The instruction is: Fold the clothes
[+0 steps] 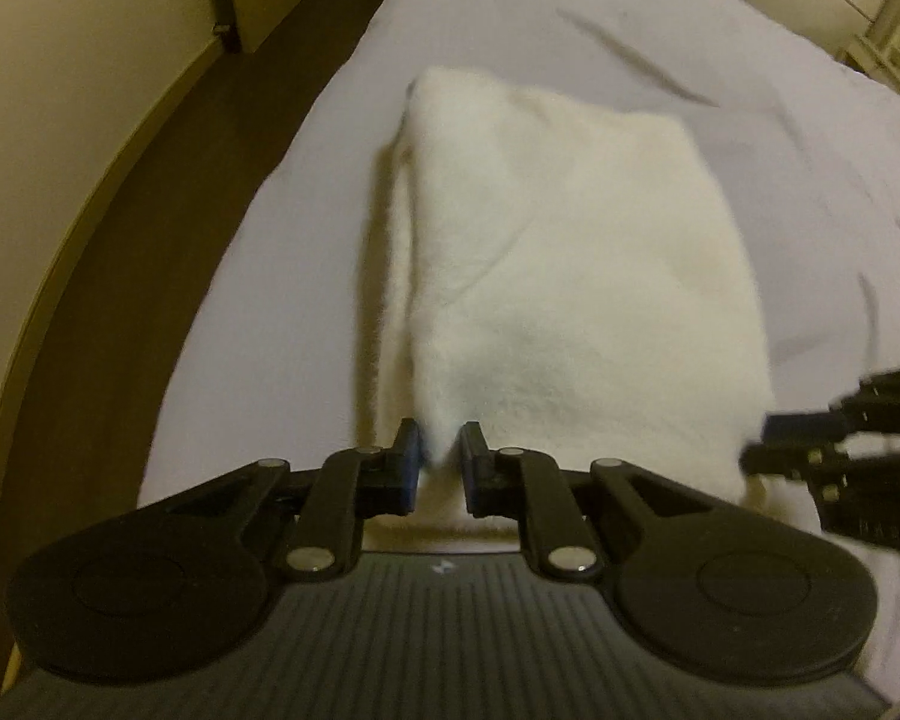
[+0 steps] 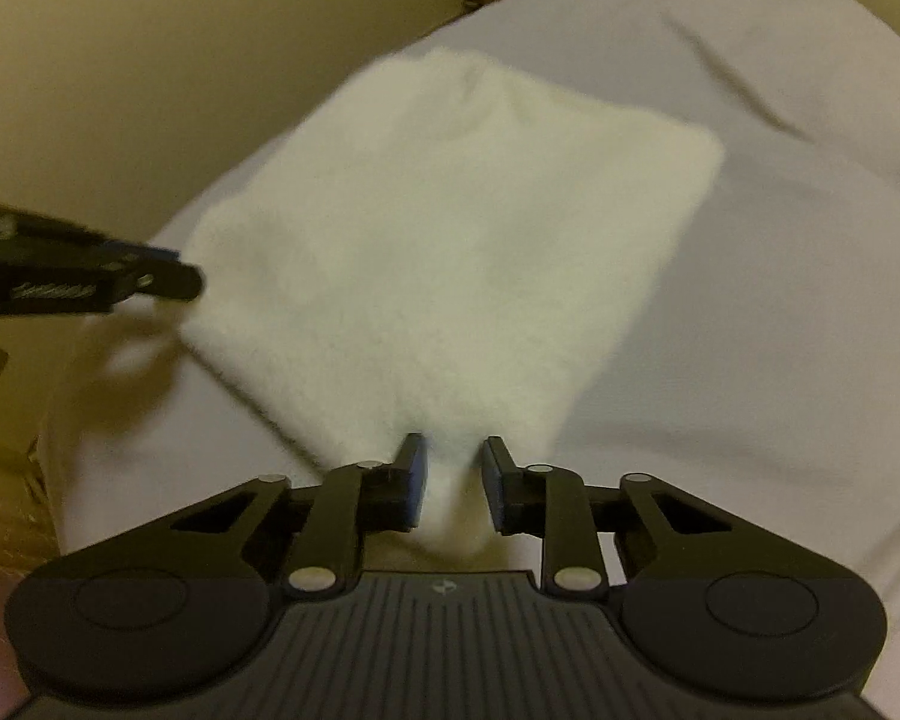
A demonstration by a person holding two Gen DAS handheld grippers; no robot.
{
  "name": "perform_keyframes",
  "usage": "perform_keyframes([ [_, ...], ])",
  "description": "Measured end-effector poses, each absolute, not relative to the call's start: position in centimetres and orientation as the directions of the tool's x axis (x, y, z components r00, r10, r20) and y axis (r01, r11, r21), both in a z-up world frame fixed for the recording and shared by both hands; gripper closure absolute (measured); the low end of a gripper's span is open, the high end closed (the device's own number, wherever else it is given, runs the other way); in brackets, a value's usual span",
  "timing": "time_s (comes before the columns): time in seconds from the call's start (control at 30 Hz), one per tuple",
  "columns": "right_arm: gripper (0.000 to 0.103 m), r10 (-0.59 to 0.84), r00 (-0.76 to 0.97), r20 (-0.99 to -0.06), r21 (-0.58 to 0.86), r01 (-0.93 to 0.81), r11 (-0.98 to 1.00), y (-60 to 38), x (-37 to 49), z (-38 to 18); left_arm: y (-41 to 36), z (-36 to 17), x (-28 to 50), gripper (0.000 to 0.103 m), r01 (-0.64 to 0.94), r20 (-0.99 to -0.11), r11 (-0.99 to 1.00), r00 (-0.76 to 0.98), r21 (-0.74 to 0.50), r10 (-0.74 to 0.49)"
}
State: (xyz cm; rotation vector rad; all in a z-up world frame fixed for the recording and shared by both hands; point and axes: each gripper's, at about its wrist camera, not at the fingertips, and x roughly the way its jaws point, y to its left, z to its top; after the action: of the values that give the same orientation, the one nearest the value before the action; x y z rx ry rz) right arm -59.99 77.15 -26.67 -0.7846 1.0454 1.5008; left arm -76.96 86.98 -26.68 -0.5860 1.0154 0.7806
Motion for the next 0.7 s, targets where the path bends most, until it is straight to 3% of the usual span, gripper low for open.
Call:
perform_keyframes([
  [0.17,0.075,0.387,-0.179,-0.904,0.180,-0.983,-0.034,77.4,-61.7,-28.0,88.4,-28.2,-77.3,0.089,-0.809,-0.908,0.581,0.308,-0.093,0.284],
  [0.5,0.075,0.417,-0.165,-0.894,0.182,-0.983,0.002,75.9,-60.5,-23.9,85.7,-23.7,-78.8,0.090,-0.817,-0.898,0.570,0.314,-0.089,0.309],
  [0.7,0.075,0.427,-0.163,-0.889,0.190,-0.982,0.021,77.2,-61.0,-25.5,88.0,-27.0,-77.1,0.087,-0.821,-0.917,0.569,0.255,-0.038,0.306],
])
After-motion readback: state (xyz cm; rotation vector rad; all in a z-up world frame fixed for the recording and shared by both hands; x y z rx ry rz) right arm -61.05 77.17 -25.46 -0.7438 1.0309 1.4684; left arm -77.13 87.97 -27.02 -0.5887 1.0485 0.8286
